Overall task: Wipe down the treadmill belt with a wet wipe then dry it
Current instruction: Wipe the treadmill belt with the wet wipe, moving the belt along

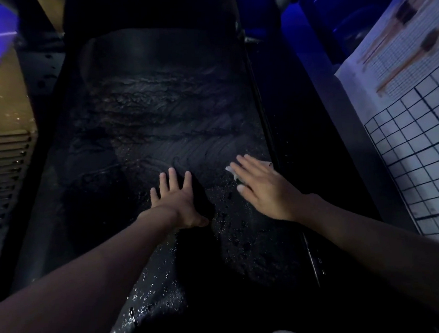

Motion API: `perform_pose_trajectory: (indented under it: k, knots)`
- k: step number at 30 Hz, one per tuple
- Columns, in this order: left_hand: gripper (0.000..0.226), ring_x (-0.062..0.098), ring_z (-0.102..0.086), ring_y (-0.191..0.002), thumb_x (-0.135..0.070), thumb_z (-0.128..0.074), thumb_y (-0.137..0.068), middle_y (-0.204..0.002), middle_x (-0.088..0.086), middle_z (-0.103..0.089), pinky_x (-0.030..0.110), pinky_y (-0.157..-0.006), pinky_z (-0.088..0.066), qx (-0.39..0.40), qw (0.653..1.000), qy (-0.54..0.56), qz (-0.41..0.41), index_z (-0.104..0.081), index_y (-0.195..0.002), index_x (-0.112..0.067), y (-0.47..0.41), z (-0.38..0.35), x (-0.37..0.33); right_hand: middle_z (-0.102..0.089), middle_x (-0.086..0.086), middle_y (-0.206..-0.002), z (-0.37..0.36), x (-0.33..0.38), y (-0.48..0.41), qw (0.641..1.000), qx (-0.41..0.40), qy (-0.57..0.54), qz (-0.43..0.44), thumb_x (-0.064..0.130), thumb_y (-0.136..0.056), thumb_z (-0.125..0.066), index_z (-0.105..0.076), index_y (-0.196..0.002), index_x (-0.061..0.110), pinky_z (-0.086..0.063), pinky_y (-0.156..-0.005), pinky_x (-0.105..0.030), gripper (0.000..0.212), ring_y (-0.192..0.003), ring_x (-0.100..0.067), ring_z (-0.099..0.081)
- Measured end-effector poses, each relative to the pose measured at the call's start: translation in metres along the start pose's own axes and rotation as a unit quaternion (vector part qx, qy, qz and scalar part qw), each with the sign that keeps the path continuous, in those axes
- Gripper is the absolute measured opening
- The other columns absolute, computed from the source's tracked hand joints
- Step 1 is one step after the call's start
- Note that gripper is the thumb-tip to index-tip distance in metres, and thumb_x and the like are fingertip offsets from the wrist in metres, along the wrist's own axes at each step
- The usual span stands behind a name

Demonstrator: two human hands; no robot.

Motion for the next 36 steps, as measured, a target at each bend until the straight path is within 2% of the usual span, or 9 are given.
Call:
perform_pose_trajectory:
  k: [3,8,10,12,16,22,26,30,36]
  knots:
    - [0.13,0.025,0.027,-0.145,-0.054,-0.078,-0.07,-0.157,0.006,0.032,0.046,-0.121,0.002,-0.019,1.0,0.002,-0.018,0.018,-0.153,-0.028,0.006,-0.006,0.013,0.01,-0.001,-0.166,-0.023,-0.008,-0.002,0.994,0.079,0.073,-0.01,0.063,-0.094,0.008,0.008,-0.159,0.023,0.004,-0.124,-0.041,0.076,-0.152,-0.014,0.014]
    - [0.118,0.024,0.024,-0.146,-0.055,-0.071,-0.077,-0.158,0.004,0.029,0.045,-0.122,0.0,-0.071,0.997,-0.006,-0.015,0.017,-0.152,-0.031,0.011,-0.019,0.015,0.023,-0.001,-0.163,-0.046,0.022,0.009,0.994,0.063,0.087,0.003,0.061,-0.096,0.003,0.013,-0.157,0.019,0.015,-0.122,-0.042,0.074,-0.15,-0.02,0.025]
    - [0.117,0.024,0.024,-0.147,-0.054,-0.071,-0.078,-0.158,0.004,0.029,0.045,-0.122,0.0,-0.076,0.997,0.0,-0.016,0.016,-0.152,-0.032,0.011,-0.02,0.016,0.012,-0.001,-0.165,-0.043,0.013,0.006,0.995,0.047,0.088,0.025,0.062,-0.098,0.003,0.007,-0.158,0.019,0.005,-0.124,-0.045,0.074,-0.152,-0.02,0.015]
    - [0.118,0.023,0.023,-0.147,-0.053,-0.072,-0.077,-0.159,0.003,0.028,0.045,-0.122,0.001,-0.076,0.997,0.009,-0.019,0.015,-0.153,-0.033,0.01,-0.02,0.018,0.006,-0.002,-0.166,-0.035,-0.002,-0.009,0.998,0.013,0.037,-0.057,0.067,-0.093,0.01,0.009,-0.156,0.018,-0.003,-0.124,-0.046,0.079,-0.153,-0.018,0.009]
    - [0.121,0.029,0.023,-0.146,-0.057,-0.073,-0.075,-0.158,0.009,0.029,0.049,-0.121,-0.001,-0.084,0.996,0.009,0.004,0.016,-0.153,-0.031,0.015,-0.02,0.017,0.015,-0.004,-0.164,-0.042,0.007,-0.012,0.996,0.007,0.033,-0.078,0.063,-0.093,0.006,0.013,-0.158,0.018,0.012,-0.123,-0.041,0.079,-0.151,-0.02,0.018]
    - [0.14,0.041,0.018,-0.145,-0.075,-0.071,-0.061,-0.158,0.014,0.025,0.071,-0.109,-0.013,-0.066,0.988,0.059,0.127,0.015,-0.152,-0.013,0.021,-0.019,0.019,0.003,-0.01,-0.166,-0.037,-0.001,-0.023,0.988,-0.038,-0.04,-0.142,0.062,-0.093,0.003,0.002,-0.158,0.014,0.007,-0.124,-0.04,0.081,-0.153,-0.023,0.009]
    - [0.134,0.04,0.008,-0.147,-0.067,-0.079,-0.06,-0.16,0.01,0.013,0.07,-0.106,-0.022,-0.058,0.99,0.053,0.116,0.004,-0.152,-0.016,0.016,-0.012,0.025,0.007,-0.008,-0.167,-0.038,0.007,-0.013,0.999,-0.005,-0.015,-0.028,0.056,-0.1,-0.007,-0.003,-0.16,0.018,0.001,-0.125,-0.041,0.071,-0.154,-0.021,0.006]
    - [0.102,0.033,-0.024,-0.13,-0.057,-0.085,-0.057,-0.138,0.005,-0.022,0.058,-0.094,-0.039,-0.082,0.99,0.025,0.115,-0.024,-0.132,-0.023,0.016,-0.001,0.034,-0.015,-0.015,-0.164,-0.029,-0.005,-0.014,0.995,-0.074,0.022,-0.067,0.048,-0.104,-0.02,-0.027,-0.154,0.006,-0.013,-0.123,-0.049,0.066,-0.152,-0.031,-0.012]
    - [0.107,0.036,-0.017,-0.136,-0.052,-0.088,-0.055,-0.145,0.01,-0.014,0.062,-0.098,-0.036,-0.089,0.988,0.015,0.126,-0.021,-0.134,-0.025,0.013,-0.001,0.036,-0.007,-0.023,-0.164,-0.044,0.009,-0.012,0.993,-0.028,0.046,-0.106,0.059,-0.099,0.0,-0.016,-0.156,0.004,-0.002,-0.124,-0.051,0.081,-0.153,-0.037,0.0]
Point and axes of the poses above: each hand's wrist, its own y-axis away from the middle knuckle, its own z-axis out of the back of the hand, x = y × z, the point moved 1 cm from there along -y, towards the middle knuckle
